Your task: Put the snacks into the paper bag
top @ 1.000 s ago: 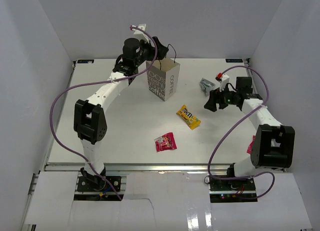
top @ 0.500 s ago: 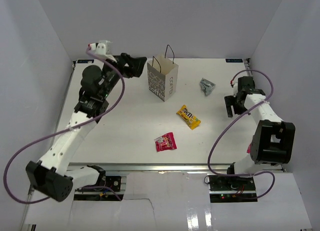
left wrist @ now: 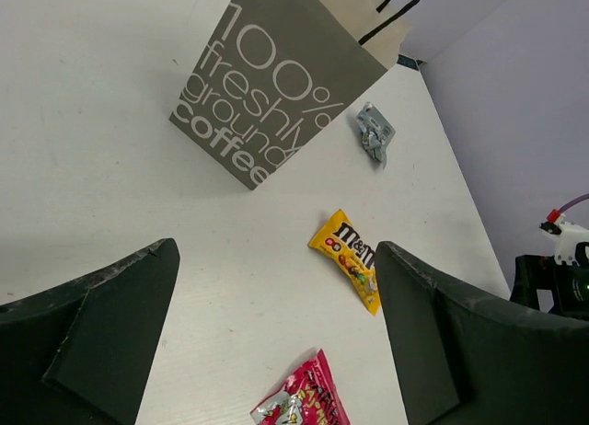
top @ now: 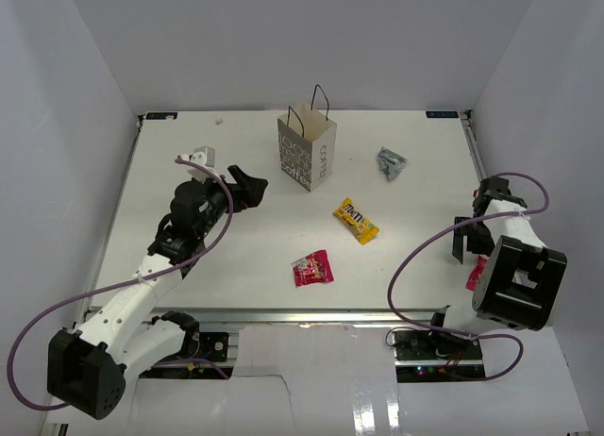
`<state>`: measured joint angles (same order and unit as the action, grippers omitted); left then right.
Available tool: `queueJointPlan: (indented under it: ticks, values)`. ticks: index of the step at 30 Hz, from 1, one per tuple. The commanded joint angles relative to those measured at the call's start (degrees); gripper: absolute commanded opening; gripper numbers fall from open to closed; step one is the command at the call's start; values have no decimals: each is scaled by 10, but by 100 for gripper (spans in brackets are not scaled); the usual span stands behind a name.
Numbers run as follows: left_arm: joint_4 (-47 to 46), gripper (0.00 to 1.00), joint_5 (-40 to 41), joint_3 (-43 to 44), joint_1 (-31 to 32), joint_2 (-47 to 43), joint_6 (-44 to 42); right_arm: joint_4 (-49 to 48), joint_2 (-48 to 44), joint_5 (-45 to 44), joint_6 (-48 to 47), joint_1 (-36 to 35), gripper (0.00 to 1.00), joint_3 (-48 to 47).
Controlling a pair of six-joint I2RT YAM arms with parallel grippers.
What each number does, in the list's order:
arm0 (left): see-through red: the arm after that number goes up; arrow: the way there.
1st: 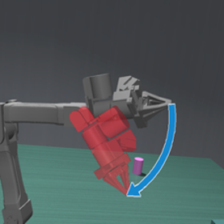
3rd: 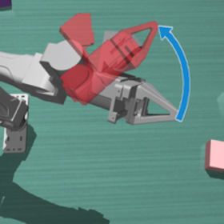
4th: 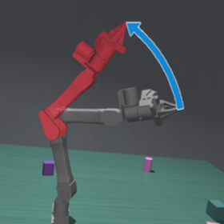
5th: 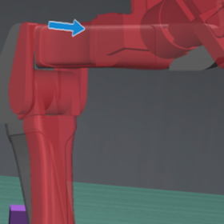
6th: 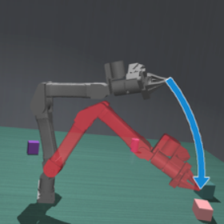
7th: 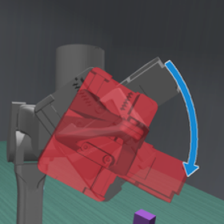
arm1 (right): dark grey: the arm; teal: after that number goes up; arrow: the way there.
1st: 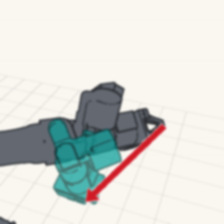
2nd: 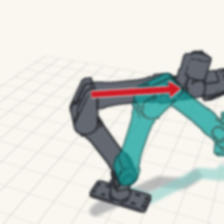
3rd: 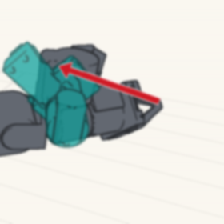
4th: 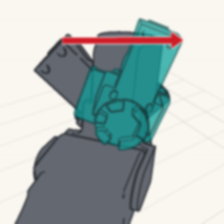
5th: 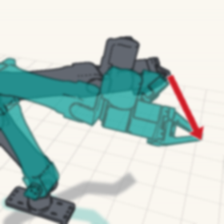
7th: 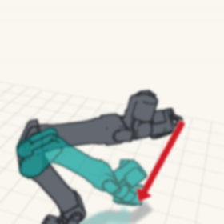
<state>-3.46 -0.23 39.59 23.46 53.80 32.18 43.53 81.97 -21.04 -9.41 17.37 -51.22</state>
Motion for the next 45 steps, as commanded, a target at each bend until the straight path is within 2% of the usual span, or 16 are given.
queueJointPlan:
  ticks: [1, 8, 17, 19, 20, 30, 33, 35, 39, 45]
  values:
    - [-31, 98, -29, 0, -1, 7, 28, -5, 20, 28, 1, 23, 95, -7]
    - [-43, 98, -44, -29, -1, 0, 50, -10, 79, 80, -13, 88, 94, -7]
    - [-44, 98, -39, -56, -1, -25, 66, -41, 121, 102, -30, 127, 89, 6]
    - [-44, 98, -40, -56, -1, -26, 68, -53, 137, 114, -35, 135, 81, 11]
    - [-44, 98, -41, -57, -1, -26, 69, -56, 143, 120, -37, 137, 81, 12]
    - [-26, 97, -31, -62, -1, -57, 85, -65, 192, 199, -64, 162, 40, 15]
    - [-28, 97, -28, -74, -1, -70, 97, -65, 199, 224, -76, 163, 30, 11]
    - [-28, 97, -30, -74, -1, -72, 100, -71, 198, 242, -96, 163, 25, 14]
    - [-26, 97, -37, -72, -1, -70, 102, -70, 180, 286, -136, 159, 20, 19]
    - [-31, 97, -50, -76, 0, -62, 112, -58, 150, 366, -238, 118, 11, 24]
